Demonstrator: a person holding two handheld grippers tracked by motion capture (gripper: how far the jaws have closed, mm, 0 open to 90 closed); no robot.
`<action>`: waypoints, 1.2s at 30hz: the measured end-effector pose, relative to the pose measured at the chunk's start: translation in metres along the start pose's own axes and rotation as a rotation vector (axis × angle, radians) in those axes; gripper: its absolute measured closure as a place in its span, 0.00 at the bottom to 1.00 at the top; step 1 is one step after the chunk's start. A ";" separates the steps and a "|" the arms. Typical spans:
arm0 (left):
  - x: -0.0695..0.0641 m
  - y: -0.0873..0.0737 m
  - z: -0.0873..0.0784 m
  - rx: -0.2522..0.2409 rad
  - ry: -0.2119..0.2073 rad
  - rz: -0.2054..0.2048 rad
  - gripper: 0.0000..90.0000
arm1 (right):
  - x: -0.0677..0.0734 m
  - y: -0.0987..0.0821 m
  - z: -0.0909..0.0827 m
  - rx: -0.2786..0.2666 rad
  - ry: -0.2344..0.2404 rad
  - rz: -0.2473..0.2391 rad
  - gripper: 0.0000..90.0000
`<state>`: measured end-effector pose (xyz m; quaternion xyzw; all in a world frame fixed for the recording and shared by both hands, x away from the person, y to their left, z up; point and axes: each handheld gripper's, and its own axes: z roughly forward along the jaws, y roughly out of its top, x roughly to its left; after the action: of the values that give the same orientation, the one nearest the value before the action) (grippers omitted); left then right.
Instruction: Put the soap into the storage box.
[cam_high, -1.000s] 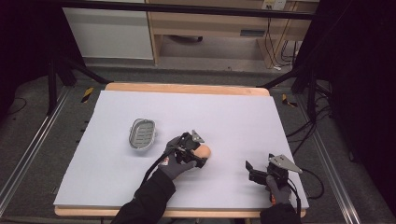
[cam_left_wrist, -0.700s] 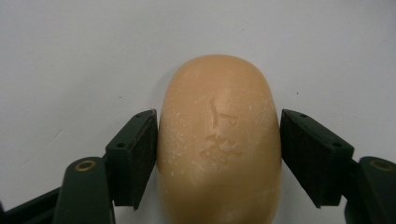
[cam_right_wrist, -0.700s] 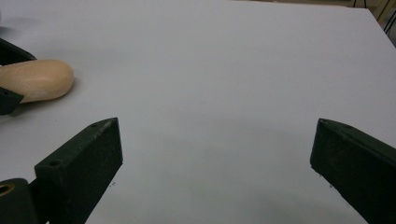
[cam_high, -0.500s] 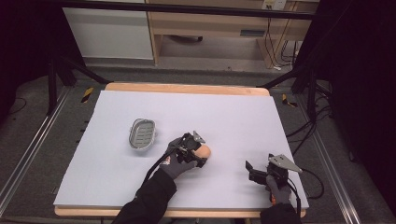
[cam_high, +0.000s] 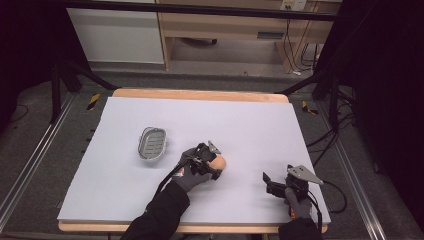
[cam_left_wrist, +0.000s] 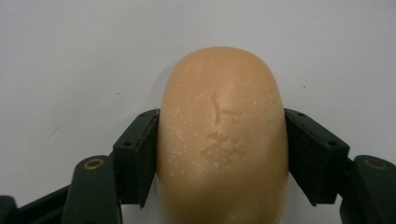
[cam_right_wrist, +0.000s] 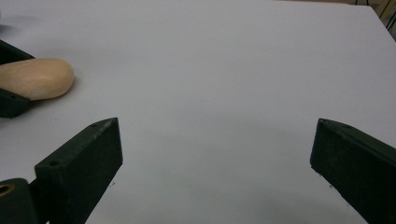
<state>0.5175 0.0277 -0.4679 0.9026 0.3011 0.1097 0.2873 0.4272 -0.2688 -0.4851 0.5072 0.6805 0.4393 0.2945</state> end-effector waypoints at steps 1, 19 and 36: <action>0.000 0.000 0.000 0.000 -0.002 0.000 0.35 | 0.000 0.000 0.000 0.001 0.000 0.001 0.03; -0.001 0.002 -0.014 -0.033 -0.002 0.016 0.36 | 0.000 0.000 0.000 0.001 0.001 -0.002 0.03; 0.005 -0.011 -0.051 -0.081 0.031 -0.024 0.36 | 0.001 0.000 0.000 0.003 -0.003 -0.002 0.03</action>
<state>0.4974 0.0609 -0.4329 0.8848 0.3114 0.1324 0.3203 0.4271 -0.2682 -0.4850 0.5074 0.6812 0.4374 0.2953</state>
